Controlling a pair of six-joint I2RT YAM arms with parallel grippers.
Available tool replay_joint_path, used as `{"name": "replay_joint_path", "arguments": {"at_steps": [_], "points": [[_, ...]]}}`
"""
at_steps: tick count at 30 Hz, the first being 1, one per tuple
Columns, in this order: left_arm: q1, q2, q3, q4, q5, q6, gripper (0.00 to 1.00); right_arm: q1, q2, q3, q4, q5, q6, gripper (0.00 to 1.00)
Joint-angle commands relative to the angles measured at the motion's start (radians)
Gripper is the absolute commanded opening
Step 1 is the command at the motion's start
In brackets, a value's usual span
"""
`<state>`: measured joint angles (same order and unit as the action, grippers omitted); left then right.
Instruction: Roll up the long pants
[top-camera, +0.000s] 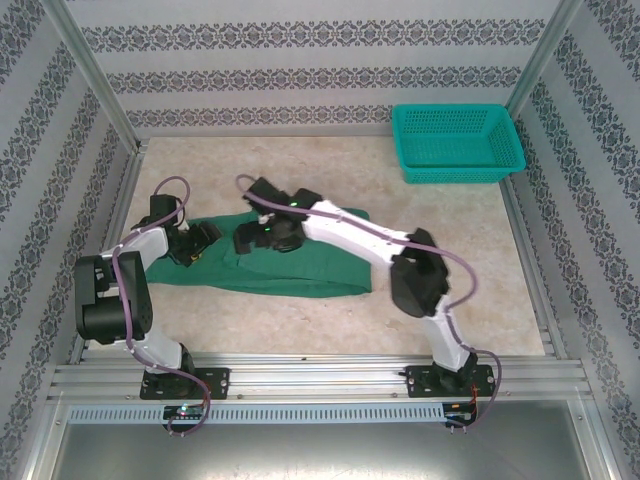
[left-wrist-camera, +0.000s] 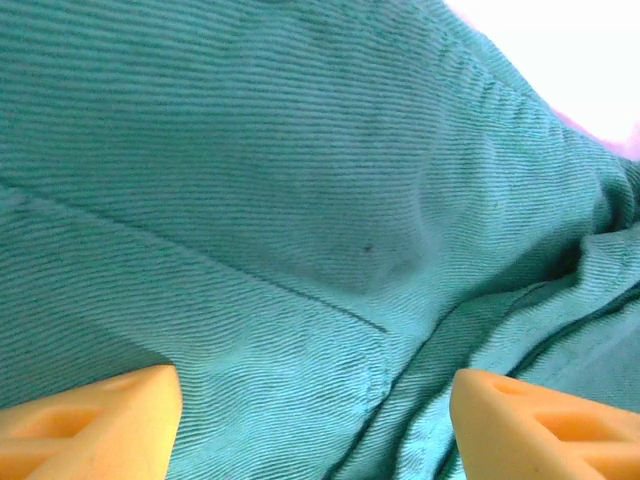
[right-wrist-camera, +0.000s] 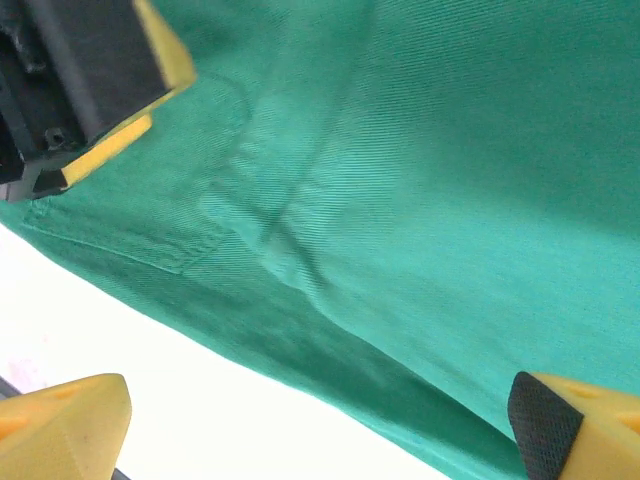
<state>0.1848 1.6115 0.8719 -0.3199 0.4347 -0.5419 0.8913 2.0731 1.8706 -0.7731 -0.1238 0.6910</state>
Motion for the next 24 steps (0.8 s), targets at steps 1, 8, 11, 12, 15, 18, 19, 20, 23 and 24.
{"name": "replay_joint_path", "arguments": {"at_steps": [1,8,11,12,15,18,19,20,23,24], "points": [[-0.027,0.041,0.036,0.056,0.081,0.050,0.72,-0.084,-0.162,-0.163,0.076,0.019,0.051,0.98],[-0.135,0.138,0.117,0.060,0.137,0.111,0.73,-0.155,-0.267,-0.358,0.131,0.020,0.065,0.98],[-0.186,0.154,0.127,0.072,0.144,0.108,0.73,-0.175,-0.279,-0.393,0.140,0.018,0.065,0.98],[-0.200,0.151,0.126,0.074,0.142,0.103,0.73,-0.179,-0.283,-0.403,0.144,0.019,0.068,0.98],[-0.220,0.134,0.113,0.080,0.127,0.100,0.73,-0.183,-0.295,-0.429,0.157,0.015,0.071,0.98],[-0.225,0.108,0.109,0.051,0.097,0.110,0.72,-0.186,-0.306,-0.443,0.153,0.026,0.071,0.98],[-0.226,0.087,0.106,0.040,0.075,0.116,0.72,-0.187,-0.310,-0.450,0.153,0.029,0.071,0.98],[-0.226,0.065,0.101,0.033,0.062,0.122,0.72,-0.187,-0.316,-0.458,0.156,0.031,0.073,0.97],[-0.226,-0.002,0.110,-0.013,0.015,0.141,0.72,-0.190,-0.323,-0.475,0.158,0.032,0.075,0.97],[-0.228,-0.020,0.112,-0.019,0.012,0.147,0.72,-0.192,-0.323,-0.481,0.162,0.031,0.076,0.97]]}}
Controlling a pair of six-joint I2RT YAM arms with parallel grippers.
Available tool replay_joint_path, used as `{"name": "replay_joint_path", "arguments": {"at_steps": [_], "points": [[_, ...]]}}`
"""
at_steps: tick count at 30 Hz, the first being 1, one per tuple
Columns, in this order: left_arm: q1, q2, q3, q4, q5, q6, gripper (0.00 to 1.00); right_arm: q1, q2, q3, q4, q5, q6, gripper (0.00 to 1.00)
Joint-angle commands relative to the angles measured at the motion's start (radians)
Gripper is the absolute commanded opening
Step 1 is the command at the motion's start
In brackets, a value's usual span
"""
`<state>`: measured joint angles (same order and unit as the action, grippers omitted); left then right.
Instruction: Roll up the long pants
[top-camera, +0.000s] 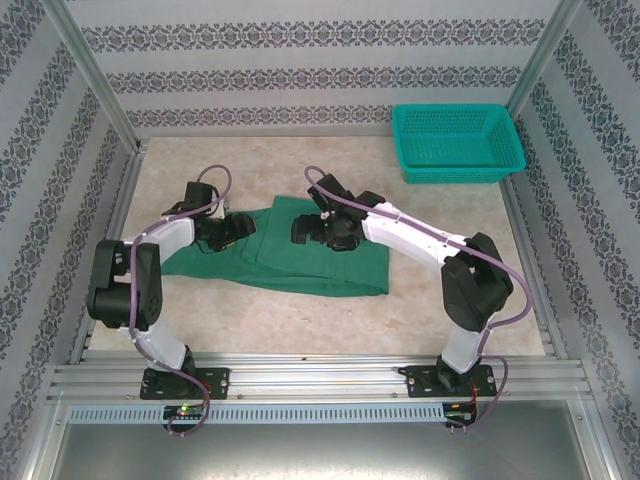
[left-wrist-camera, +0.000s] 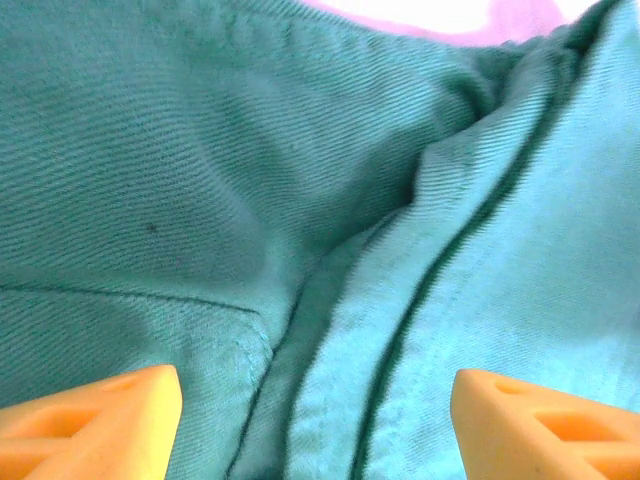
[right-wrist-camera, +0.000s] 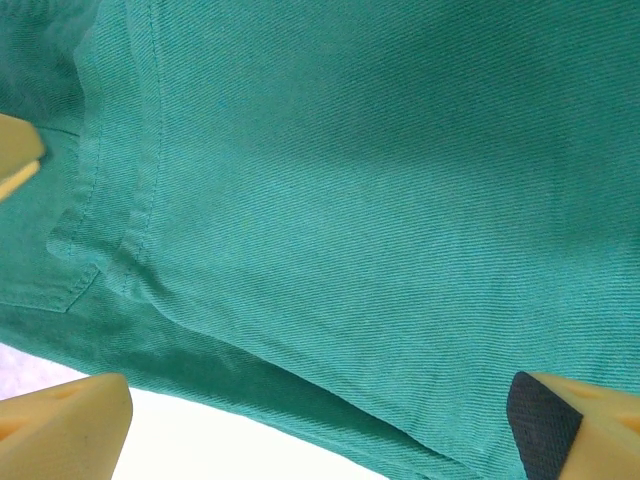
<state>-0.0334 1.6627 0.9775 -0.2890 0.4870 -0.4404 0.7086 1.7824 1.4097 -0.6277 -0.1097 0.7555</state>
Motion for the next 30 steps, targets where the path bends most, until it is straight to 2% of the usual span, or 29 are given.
{"name": "replay_joint_path", "arguments": {"at_steps": [1,14,25,27,29,30], "points": [[-0.012,-0.083,0.008,-0.054,-0.038,0.051,0.73,-0.010,-0.032,-0.026,0.021,0.016,0.013,0.97],[-0.058,0.087,0.059,-0.016,0.063,0.079,0.71,-0.023,-0.012,-0.038,0.049,-0.008,0.020,0.97],[-0.129,0.109,0.055,0.028,0.099,0.077,0.69,-0.032,0.018,-0.056,0.071,-0.022,0.031,0.97],[-0.137,0.118,0.052,0.031,0.103,0.073,0.63,-0.035,0.020,-0.066,0.080,-0.022,0.034,0.97],[-0.141,0.131,0.052,0.033,0.114,0.071,0.51,-0.041,0.021,-0.075,0.084,-0.027,0.038,0.97],[-0.142,0.140,0.053,0.025,0.115,0.071,0.37,-0.044,0.021,-0.079,0.088,-0.028,0.038,0.97]]}}
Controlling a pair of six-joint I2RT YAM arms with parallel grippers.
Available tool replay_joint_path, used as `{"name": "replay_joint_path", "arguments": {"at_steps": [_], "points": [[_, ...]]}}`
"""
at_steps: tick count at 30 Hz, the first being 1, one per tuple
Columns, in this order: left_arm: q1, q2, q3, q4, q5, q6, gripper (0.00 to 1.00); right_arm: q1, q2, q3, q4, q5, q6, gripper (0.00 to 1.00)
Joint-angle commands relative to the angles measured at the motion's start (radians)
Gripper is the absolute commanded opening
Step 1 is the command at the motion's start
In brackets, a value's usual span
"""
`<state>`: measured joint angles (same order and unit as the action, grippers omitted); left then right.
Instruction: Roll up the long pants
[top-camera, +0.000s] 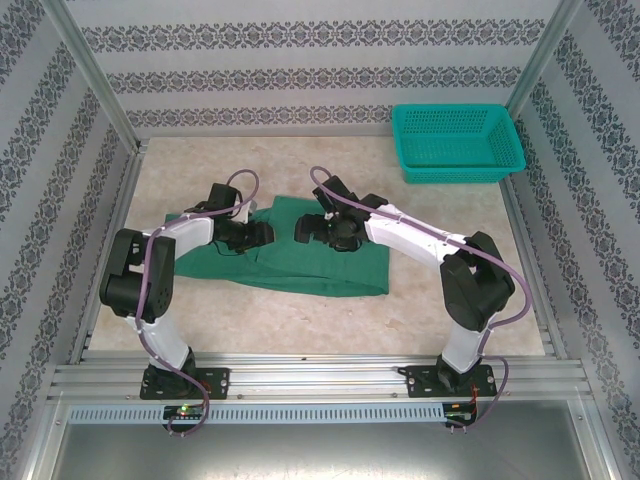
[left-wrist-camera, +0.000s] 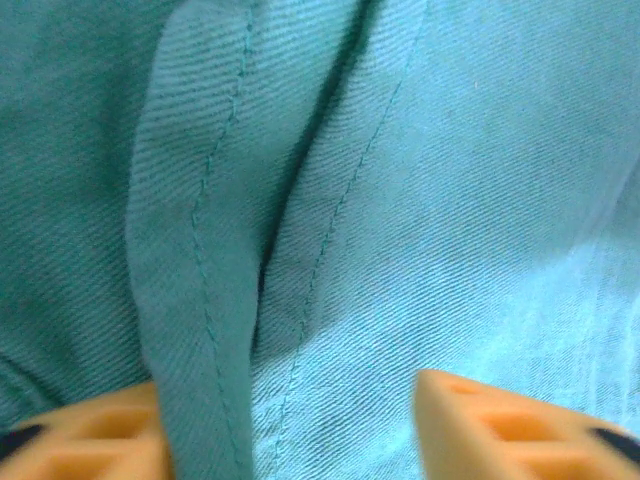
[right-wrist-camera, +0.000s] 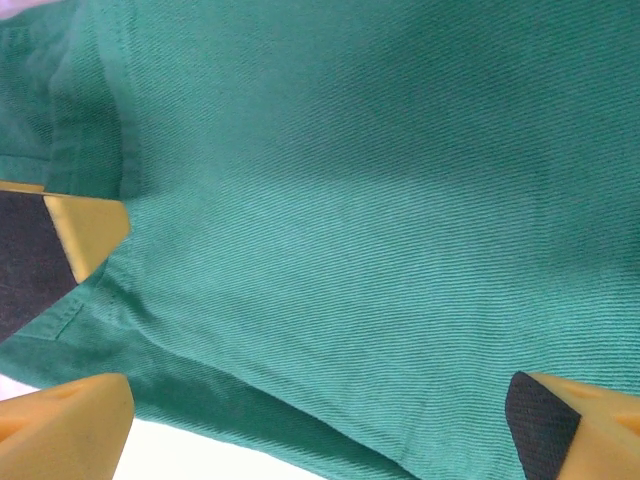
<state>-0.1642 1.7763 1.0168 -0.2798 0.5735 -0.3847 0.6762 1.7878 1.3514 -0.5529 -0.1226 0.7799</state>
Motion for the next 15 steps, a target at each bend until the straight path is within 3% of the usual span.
{"name": "replay_joint_path", "arguments": {"at_steps": [1,3,8,15], "points": [[-0.011,0.034,0.016,0.008,0.025,0.016,0.24,-0.014,0.013,-0.027,0.017,-0.013,0.016,0.97],[-0.012,0.049,0.030,-0.020,0.010,0.026,0.00,-0.019,0.010,-0.036,0.019,-0.009,0.019,0.97],[-0.010,-0.066,0.002,-0.028,-0.061,0.015,0.00,-0.047,-0.014,-0.058,0.029,-0.004,0.025,0.97],[0.033,-0.312,0.071,-0.223,-0.201,0.047,0.00,-0.098,-0.062,-0.058,0.014,0.013,0.000,0.97]]}}
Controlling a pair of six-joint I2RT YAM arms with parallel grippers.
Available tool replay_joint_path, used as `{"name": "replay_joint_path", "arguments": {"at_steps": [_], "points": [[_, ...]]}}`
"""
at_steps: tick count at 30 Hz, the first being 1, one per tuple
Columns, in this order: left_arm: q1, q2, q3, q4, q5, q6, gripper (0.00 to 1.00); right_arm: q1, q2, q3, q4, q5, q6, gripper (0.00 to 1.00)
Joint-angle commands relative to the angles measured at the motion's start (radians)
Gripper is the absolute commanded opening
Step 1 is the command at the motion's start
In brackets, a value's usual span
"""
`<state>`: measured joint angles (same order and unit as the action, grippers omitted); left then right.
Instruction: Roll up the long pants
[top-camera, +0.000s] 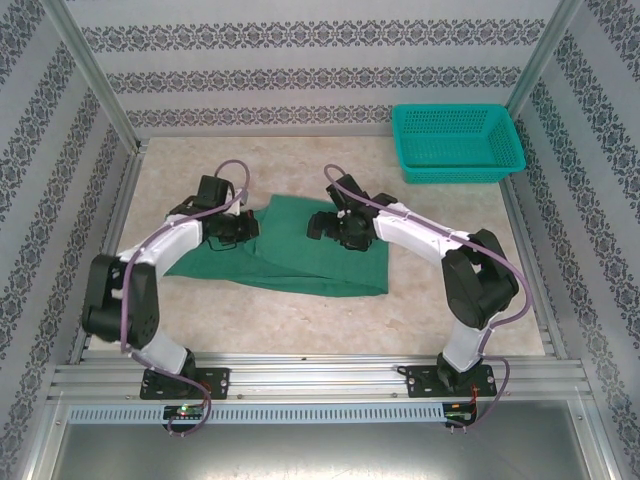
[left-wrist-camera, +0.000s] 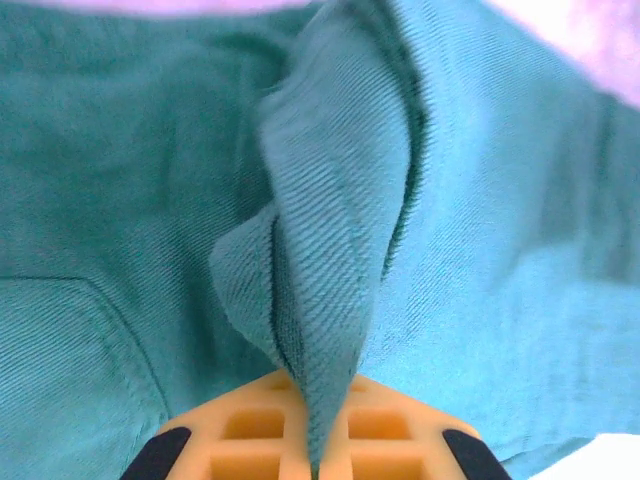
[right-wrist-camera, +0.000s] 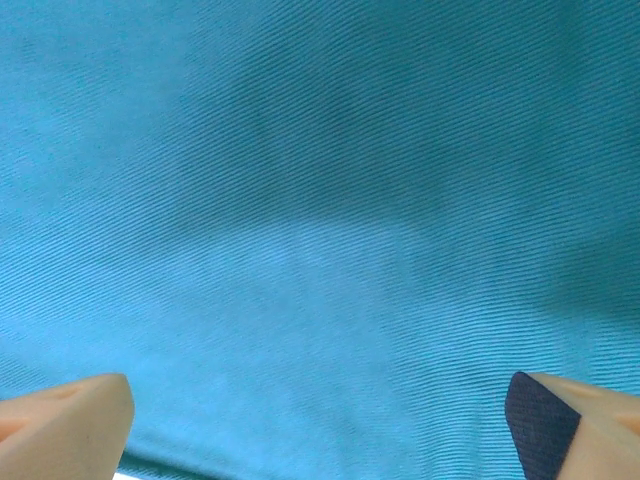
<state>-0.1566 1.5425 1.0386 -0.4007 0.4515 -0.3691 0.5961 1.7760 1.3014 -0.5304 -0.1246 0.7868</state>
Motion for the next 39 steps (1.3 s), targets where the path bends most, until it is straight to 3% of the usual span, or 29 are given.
{"name": "replay_joint_path", "arguments": {"at_steps": [1,6,11,14,15,16,22,25,28,31,34,36,37,38,39], "points": [[0.039,-0.107,0.060,-0.129,-0.091,0.033,0.00,-0.026,-0.055,-0.010,-0.009,0.012,-0.009,0.97],[0.135,-0.220,0.118,-0.263,-0.143,0.042,0.00,-0.059,-0.081,-0.022,-0.012,0.011,-0.013,0.97],[0.355,-0.253,0.141,-0.388,-0.171,0.052,0.00,-0.071,-0.069,-0.016,-0.009,-0.001,-0.019,0.97],[0.425,-0.243,0.120,-0.398,-0.255,0.027,0.00,-0.070,-0.041,-0.006,-0.009,-0.013,-0.024,0.97],[0.432,-0.229,0.115,-0.396,-0.269,0.013,0.09,-0.069,-0.031,-0.004,-0.008,-0.015,-0.026,0.97],[0.433,-0.200,0.116,-0.396,-0.283,-0.003,0.29,-0.068,-0.020,-0.001,-0.008,-0.022,-0.027,0.98],[0.412,-0.168,0.055,-0.330,-0.271,-0.026,0.51,-0.067,0.035,0.010,-0.022,-0.050,-0.048,0.98],[0.392,-0.205,0.049,-0.322,-0.291,-0.019,0.54,-0.068,0.077,0.035,-0.051,-0.057,-0.077,0.98],[0.387,-0.211,0.017,-0.260,-0.244,-0.021,0.54,-0.071,0.127,0.066,-0.049,-0.059,-0.098,0.98],[0.360,-0.163,-0.034,-0.153,-0.158,-0.037,0.51,-0.081,0.202,0.130,-0.069,-0.037,-0.122,0.98],[0.290,-0.057,-0.037,-0.113,-0.171,-0.048,0.47,-0.106,0.266,0.190,-0.071,-0.035,-0.132,0.95],[0.249,0.019,-0.019,-0.107,-0.188,-0.046,0.45,-0.120,0.296,0.217,-0.069,-0.031,-0.137,0.88],[0.230,0.057,-0.006,-0.109,-0.199,-0.046,0.45,-0.128,0.309,0.227,-0.065,-0.037,-0.140,0.74],[0.212,0.094,0.007,-0.109,-0.205,-0.050,0.44,-0.135,0.325,0.241,-0.071,-0.052,-0.144,0.44],[0.198,0.127,0.022,-0.107,-0.207,-0.052,0.43,-0.139,0.333,0.249,-0.086,-0.058,-0.148,0.22]]}}
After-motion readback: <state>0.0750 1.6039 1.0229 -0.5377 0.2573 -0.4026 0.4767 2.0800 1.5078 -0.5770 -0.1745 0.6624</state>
